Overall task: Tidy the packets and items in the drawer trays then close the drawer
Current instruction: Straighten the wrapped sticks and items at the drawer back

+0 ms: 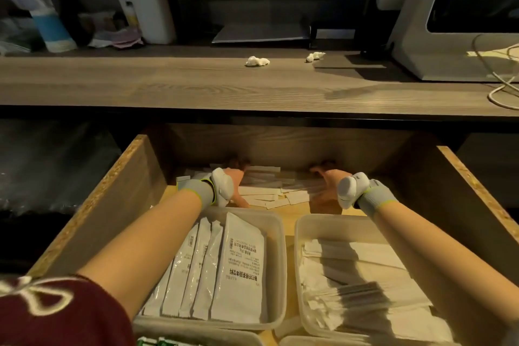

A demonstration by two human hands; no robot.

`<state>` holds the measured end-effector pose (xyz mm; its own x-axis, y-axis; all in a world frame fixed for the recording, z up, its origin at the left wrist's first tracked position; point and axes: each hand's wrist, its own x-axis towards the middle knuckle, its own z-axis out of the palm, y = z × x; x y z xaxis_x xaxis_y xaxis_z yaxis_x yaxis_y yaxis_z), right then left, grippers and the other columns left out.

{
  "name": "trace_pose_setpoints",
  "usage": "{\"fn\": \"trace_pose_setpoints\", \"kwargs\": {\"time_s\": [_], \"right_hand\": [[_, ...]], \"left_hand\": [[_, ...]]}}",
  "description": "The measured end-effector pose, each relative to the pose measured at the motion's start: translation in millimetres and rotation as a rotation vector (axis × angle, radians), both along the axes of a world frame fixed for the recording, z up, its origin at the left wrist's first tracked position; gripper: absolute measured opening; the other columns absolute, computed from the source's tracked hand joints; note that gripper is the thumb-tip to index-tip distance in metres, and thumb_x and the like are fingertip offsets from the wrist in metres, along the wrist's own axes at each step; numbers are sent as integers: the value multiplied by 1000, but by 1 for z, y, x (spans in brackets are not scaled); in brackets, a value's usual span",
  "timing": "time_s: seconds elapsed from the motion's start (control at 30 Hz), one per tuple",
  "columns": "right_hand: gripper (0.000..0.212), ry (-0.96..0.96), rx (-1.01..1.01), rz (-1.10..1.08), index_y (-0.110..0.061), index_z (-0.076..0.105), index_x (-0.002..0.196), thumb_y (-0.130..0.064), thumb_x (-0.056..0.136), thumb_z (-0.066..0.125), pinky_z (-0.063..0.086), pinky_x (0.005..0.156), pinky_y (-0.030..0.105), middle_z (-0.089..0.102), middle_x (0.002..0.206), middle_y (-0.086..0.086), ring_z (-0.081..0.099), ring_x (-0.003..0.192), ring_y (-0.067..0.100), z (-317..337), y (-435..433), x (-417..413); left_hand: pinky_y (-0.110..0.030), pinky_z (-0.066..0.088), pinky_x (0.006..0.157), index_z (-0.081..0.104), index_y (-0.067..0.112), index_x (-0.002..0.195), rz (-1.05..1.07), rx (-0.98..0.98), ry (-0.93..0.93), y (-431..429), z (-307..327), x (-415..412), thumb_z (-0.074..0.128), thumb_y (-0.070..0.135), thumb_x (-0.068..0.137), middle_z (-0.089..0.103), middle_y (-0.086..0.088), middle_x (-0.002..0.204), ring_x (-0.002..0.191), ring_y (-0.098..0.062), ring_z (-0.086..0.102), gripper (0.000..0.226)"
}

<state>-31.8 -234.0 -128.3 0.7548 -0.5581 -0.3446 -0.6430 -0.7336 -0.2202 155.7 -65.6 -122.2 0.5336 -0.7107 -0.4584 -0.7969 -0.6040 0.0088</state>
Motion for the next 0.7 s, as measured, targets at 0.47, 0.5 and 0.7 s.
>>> {"fn": "trace_pose_setpoints", "kwargs": {"time_s": [0.47,0.5,0.7], "right_hand": [[54,-132,45,-65,-11,56,125,-31,78,72,41,101,36,58,129,12,53,120,29,-5,0,4],[53,-137,47,-64,-11,56,125,-30,78,72,41,100,35,59,128,12,54,120,29,-5,0,4],[50,-127,66,-64,-10,57,123,-29,79,71,42,99,34,60,127,12,55,119,29,-3,1,3]], "left_hand": [[-31,49,81,48,5,124,3,-93,-130,-2,-5,1,62,50,81,60,-10,118,107,-27,60,64],[-31,49,81,48,4,124,5,-90,-128,-2,-5,2,62,50,81,60,-10,118,107,-27,60,64],[-29,45,84,39,4,136,23,16,-104,-8,-6,8,56,57,82,55,-12,131,119,-28,55,78]]}}
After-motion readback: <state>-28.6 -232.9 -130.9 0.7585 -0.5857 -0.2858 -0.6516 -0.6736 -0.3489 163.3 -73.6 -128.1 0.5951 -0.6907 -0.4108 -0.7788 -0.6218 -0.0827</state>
